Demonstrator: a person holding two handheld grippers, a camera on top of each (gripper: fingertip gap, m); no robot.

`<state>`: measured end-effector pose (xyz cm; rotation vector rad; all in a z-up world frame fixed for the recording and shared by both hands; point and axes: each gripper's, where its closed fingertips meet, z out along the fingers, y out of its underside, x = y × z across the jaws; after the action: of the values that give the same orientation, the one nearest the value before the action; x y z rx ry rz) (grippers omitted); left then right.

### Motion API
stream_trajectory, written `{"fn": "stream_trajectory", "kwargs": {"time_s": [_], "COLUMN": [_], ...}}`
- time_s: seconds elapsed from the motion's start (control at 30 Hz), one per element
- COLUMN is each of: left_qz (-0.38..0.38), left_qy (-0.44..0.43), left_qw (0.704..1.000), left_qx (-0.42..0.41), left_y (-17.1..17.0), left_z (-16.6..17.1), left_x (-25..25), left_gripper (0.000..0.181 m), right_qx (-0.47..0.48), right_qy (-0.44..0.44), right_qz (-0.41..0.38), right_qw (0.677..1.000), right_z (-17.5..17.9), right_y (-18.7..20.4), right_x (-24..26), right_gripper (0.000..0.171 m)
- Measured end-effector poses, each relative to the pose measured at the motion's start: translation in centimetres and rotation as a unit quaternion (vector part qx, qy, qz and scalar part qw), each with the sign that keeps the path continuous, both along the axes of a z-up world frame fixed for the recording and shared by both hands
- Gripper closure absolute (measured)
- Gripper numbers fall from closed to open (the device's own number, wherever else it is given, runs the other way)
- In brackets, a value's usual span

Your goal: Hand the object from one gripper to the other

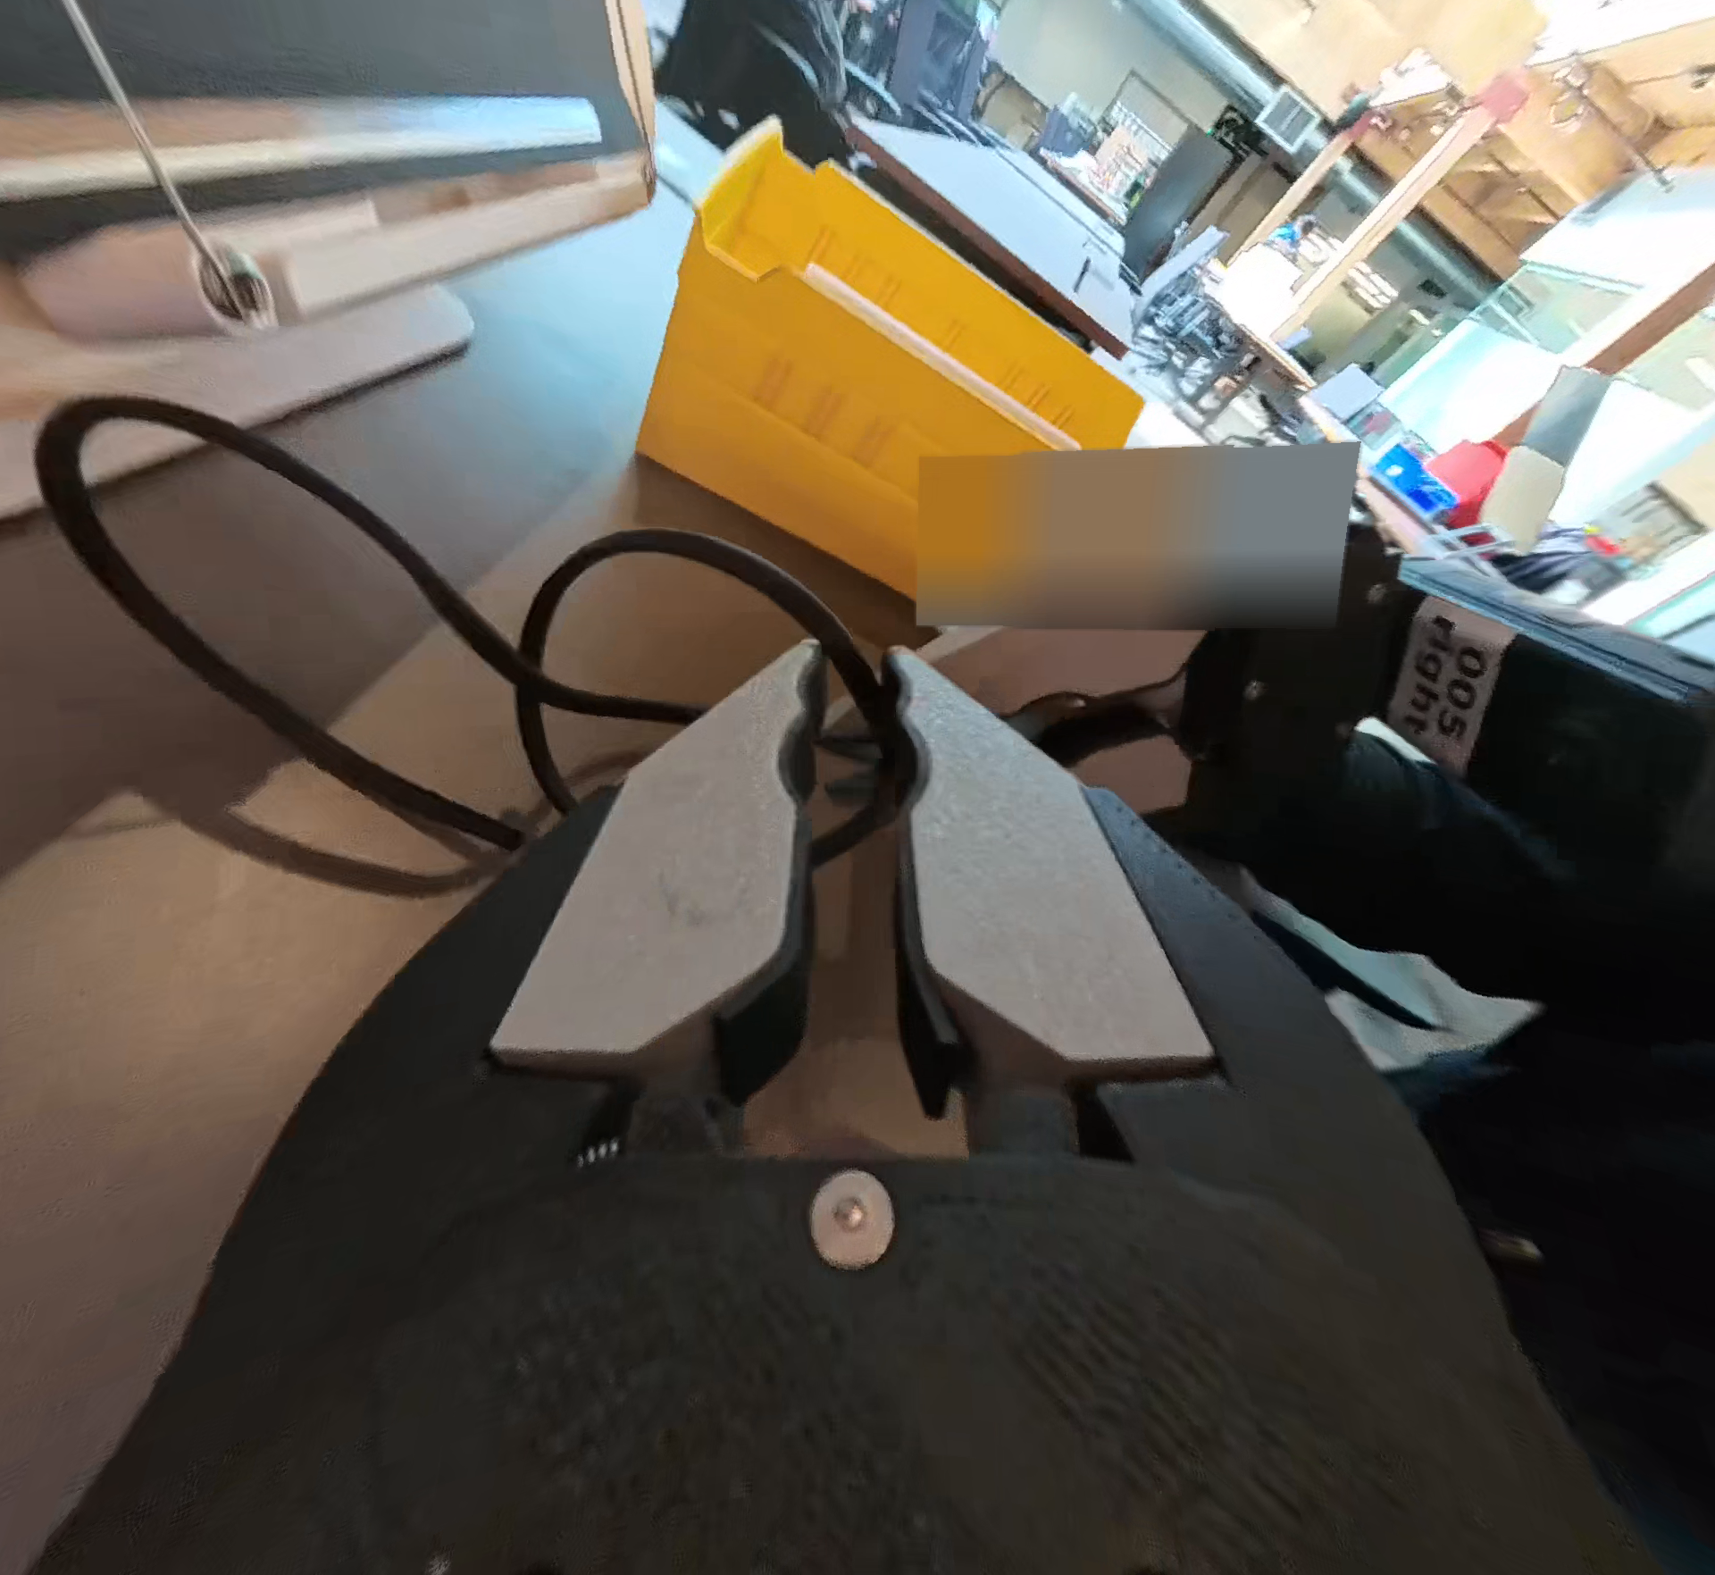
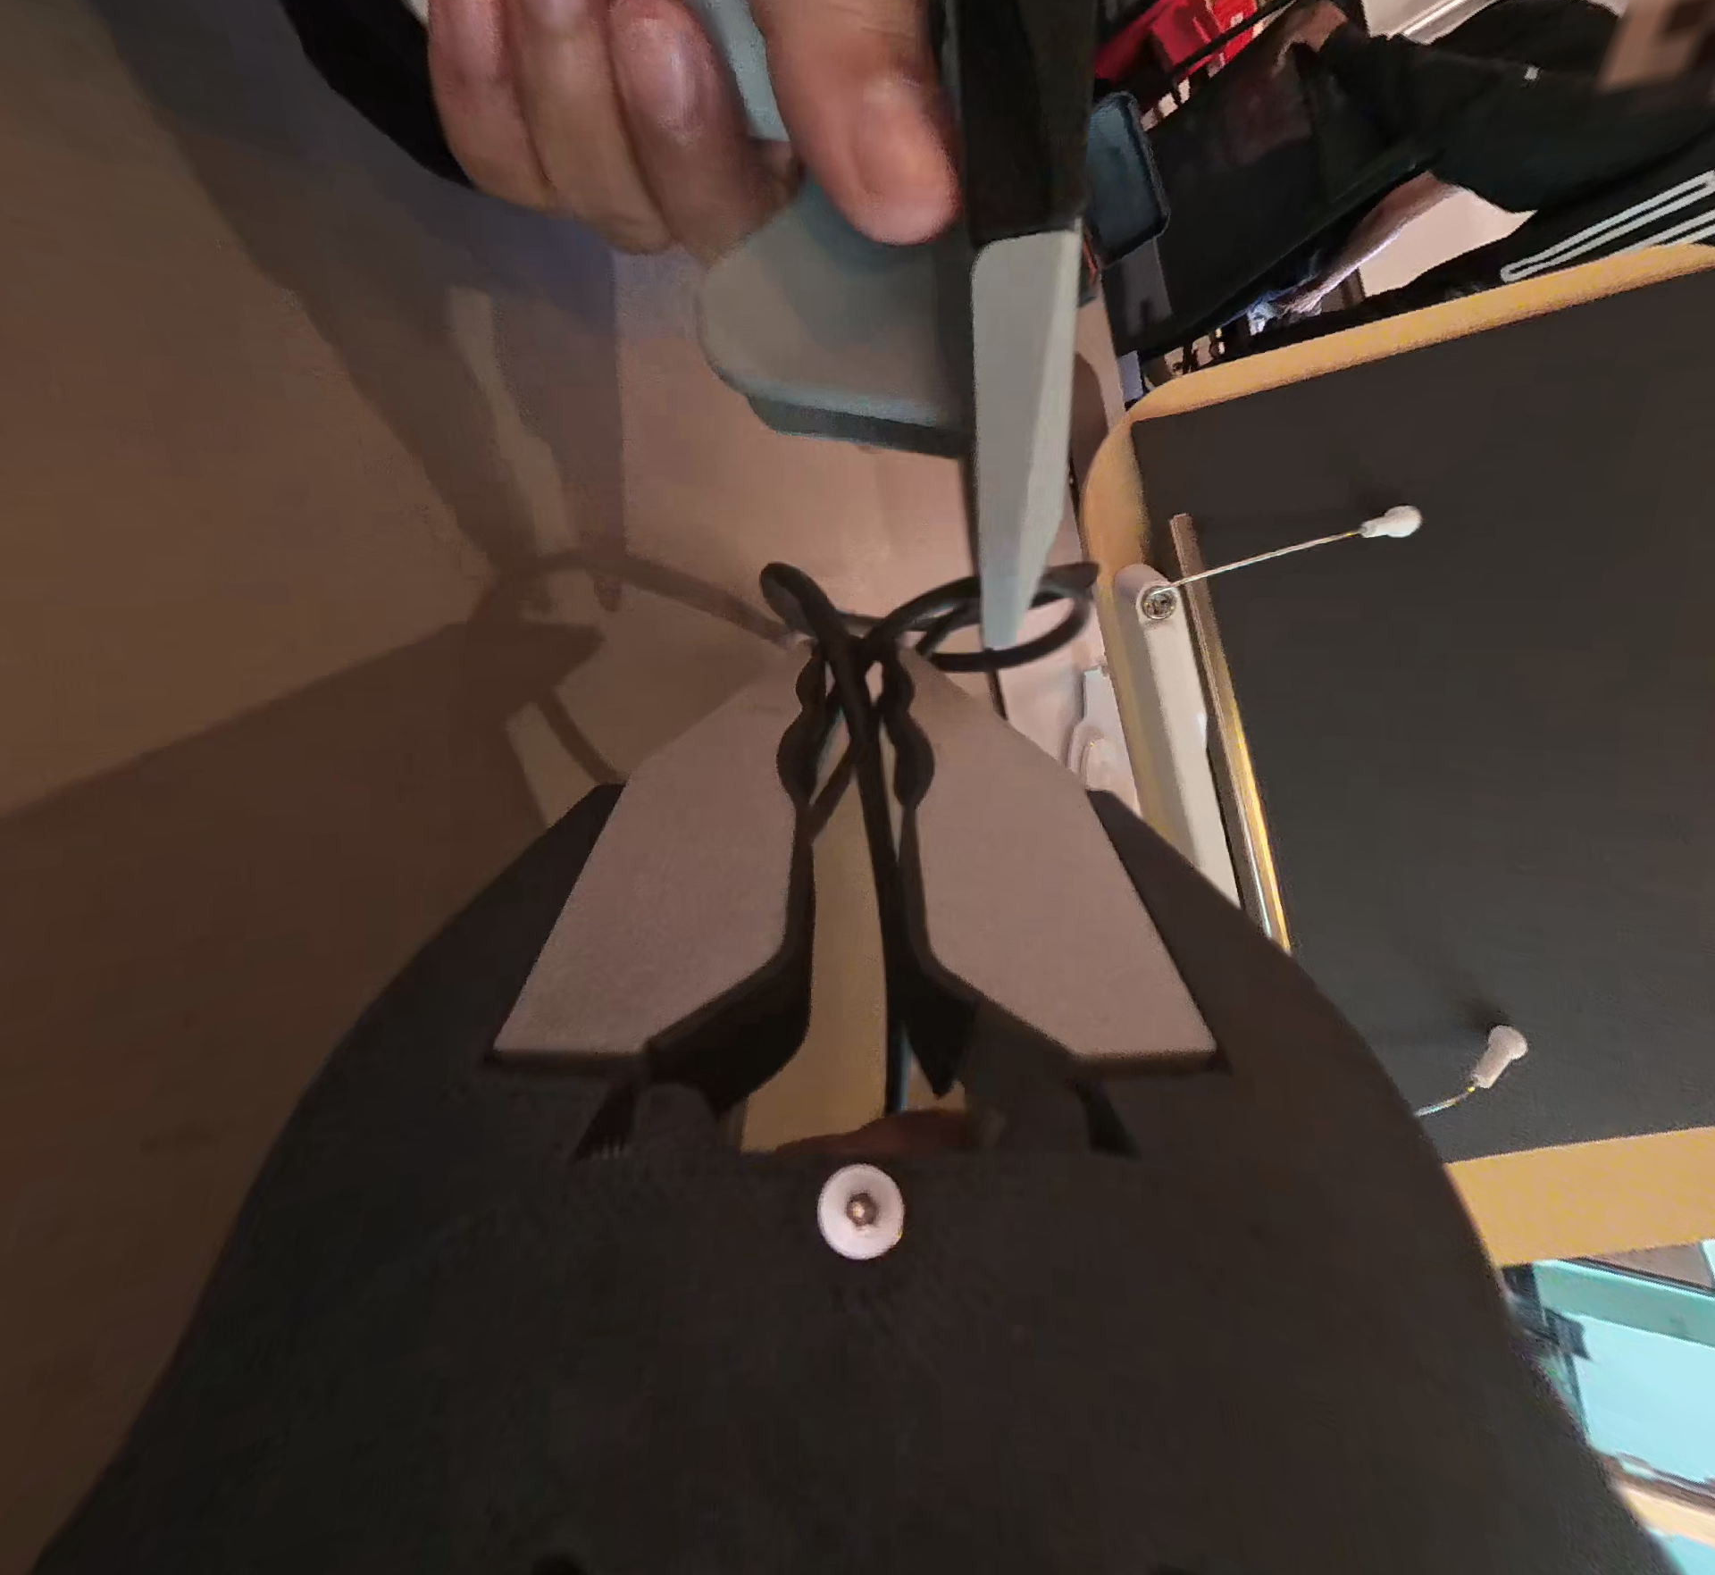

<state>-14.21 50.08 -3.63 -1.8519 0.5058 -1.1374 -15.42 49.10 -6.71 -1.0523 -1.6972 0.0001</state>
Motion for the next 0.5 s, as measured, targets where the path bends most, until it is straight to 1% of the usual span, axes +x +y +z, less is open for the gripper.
{"fn": "stream_trajectory", "kwargs": {"time_s": [0.07, 0.1, 0.13, 0.17, 0.23, 0.3, 0.4, 0.43, 0.5], "left_qz": [0.017, 0.029, 0.034, 0.032, 0.029, 0.013, -0.042, -0.059, -0.077], "left_qy": [0.016, 0.029, 0.041, 0.048, 0.073, 0.112, 0.151, 0.158, 0.162], "left_qw": [0.999, 0.997, 0.995, 0.993, 0.982, 0.958, 0.909, 0.896, 0.882], "left_qx": [0.047, 0.064, 0.081, 0.102, 0.173, 0.263, 0.387, 0.411, 0.436], "left_y": [0.2, 0.4, 0.5, 0.3, -0.2, -1.4, -4.5, -5.3, -6.3], "left_z": [0.8, 1.0, 1.2, 1.6, 2.8, 3.8, 4.7, 4.7, 4.9], "left_x": [-0.1, -0.4, -0.6, -0.6, -0.7, -0.4, 0.9, 1.3, 1.7], "left_gripper": [0.179, 0.178, 0.179, 0.179, 0.179, 0.178, 0.178, 0.179, 0.179], "right_qx": [-0.034, -0.061, -0.093, -0.129, -0.201, -0.266, -0.372, -0.398, -0.43], "right_qy": [0.008, 0.02, 0.033, 0.044, 0.072, 0.114, 0.177, 0.195, 0.232], "right_qz": [0.001, 0.003, 0.001, 0.0, -0.005, 0.0, 0.031, 0.042, 0.065], "right_qw": [0.999, 0.998, 0.995, 0.991, 0.977, 0.957, 0.911, 0.896, 0.87], "right_z": [-0.2, -0.2, -0.1, -0.1, 0.3, 1.4, 3.3, 4.0, 5.5], "right_y": [-0.3, -0.4, -0.5, -0.5, -0.2, 0.0, -0.4, -0.4, -0.5], "right_x": [-0.2, -0.3, -0.4, -0.5, -0.4, -0.2, 0.1, 0.2, 0.6], "right_gripper": [0.162, 0.156, 0.144, 0.137, 0.124, 0.111, 0.087, 0.083, 0.082]}}
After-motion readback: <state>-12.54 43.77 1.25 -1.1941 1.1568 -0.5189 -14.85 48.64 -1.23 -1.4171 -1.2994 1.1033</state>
